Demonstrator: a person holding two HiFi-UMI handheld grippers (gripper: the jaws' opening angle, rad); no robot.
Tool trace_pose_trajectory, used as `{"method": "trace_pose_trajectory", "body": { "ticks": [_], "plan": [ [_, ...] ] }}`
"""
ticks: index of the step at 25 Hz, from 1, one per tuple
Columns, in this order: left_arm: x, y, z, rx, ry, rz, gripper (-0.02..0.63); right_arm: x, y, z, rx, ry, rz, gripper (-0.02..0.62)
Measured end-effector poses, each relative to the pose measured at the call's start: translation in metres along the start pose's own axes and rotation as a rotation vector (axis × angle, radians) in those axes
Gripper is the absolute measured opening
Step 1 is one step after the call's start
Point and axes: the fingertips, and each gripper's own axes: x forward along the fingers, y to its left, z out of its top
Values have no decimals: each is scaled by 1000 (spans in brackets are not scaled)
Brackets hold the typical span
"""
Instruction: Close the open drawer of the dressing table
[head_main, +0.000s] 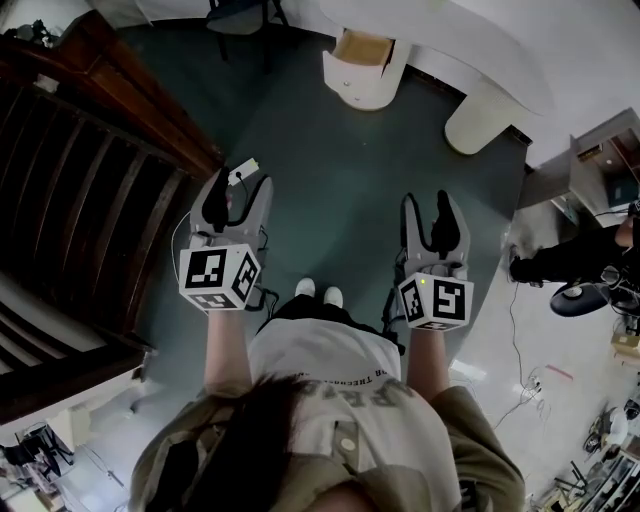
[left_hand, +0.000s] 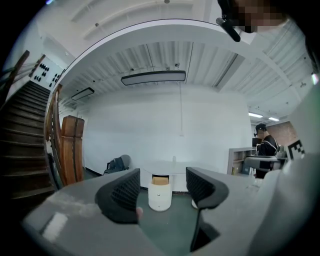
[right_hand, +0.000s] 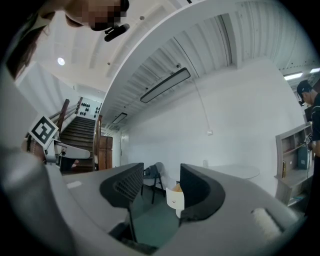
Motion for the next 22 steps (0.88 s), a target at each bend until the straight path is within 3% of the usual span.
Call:
{"method": "trace_pose_trajectory", "body": {
  "ticks": [11,22],
  "plan": [
    [38,43,-8,0,22,-13,290,51,18,-19,4,27,-17,219],
    [123,128,23,7,-16,-81,290,148,40,-14,-14,-3,-100,219]
  ]
}}
